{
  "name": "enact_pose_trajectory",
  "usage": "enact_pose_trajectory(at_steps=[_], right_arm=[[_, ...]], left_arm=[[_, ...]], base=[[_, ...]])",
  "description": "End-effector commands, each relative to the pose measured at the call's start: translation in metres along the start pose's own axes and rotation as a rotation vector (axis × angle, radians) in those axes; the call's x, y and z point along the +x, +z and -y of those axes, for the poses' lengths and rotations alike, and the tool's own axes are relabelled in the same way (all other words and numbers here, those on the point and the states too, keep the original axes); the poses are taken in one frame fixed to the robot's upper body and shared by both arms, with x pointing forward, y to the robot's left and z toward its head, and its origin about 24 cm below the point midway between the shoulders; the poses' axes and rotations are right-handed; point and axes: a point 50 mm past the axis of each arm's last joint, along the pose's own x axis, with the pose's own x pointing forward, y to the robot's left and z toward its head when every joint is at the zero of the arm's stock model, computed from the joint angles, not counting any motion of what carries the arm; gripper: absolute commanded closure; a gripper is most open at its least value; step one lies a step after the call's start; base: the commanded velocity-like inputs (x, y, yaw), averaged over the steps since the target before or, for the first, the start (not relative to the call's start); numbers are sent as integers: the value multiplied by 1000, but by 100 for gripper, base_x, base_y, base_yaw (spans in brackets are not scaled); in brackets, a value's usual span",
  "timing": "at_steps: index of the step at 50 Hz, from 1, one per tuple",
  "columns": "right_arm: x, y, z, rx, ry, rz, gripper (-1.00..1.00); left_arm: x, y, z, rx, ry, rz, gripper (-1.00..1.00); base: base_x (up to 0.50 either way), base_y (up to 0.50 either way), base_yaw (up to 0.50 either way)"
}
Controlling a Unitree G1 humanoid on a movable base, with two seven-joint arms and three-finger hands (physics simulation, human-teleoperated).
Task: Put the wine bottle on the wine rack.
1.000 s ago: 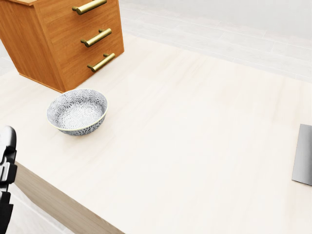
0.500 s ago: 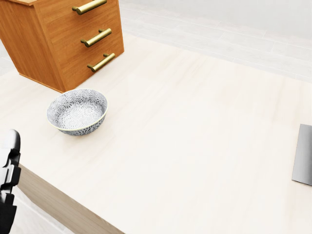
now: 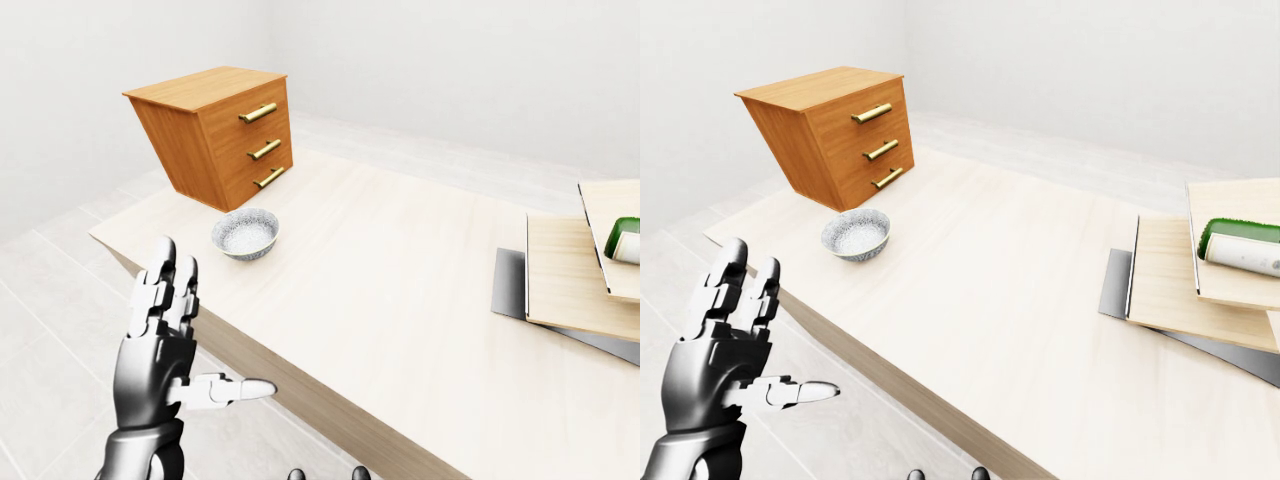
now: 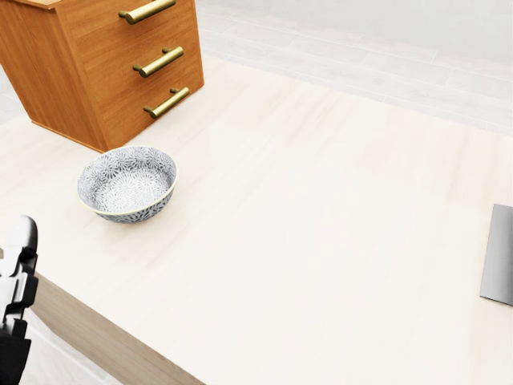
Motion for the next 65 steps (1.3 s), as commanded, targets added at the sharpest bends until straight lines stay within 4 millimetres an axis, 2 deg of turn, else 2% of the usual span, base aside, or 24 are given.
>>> enact_pose_trajectory(at_steps=[1, 11, 20, 30, 36, 56, 65], right_arm=[[0, 1, 15, -20, 5, -1, -100], [-2, 11, 18, -7, 64, 21, -100], [-4, 30, 15, -15, 130, 66, -100], [-10, 59, 2, -33, 250, 135, -100], [-12, 64, -2, -76, 297, 142, -100], [-39, 135, -32, -128, 463, 326, -100], [-57, 158, -48, -46, 530, 445, -100]], left_arm=[[0, -2, -1, -2, 0, -6, -100], [1, -5, 0, -5, -3, -16, -100], [1, -3, -1, -4, -1, -12, -100], [0, -3, 0, -7, -3, -12, -100], [1, -5, -1, -10, -1, -18, -100], [-1, 1, -1, -10, -4, 4, -100], [-2, 9, 1, -3, -7, 36, -100]], base=[[0, 0, 0], [0, 0, 0], [0, 0, 0], [0, 0, 0], [0, 0, 0], [0, 0, 0], [0, 0, 0]])
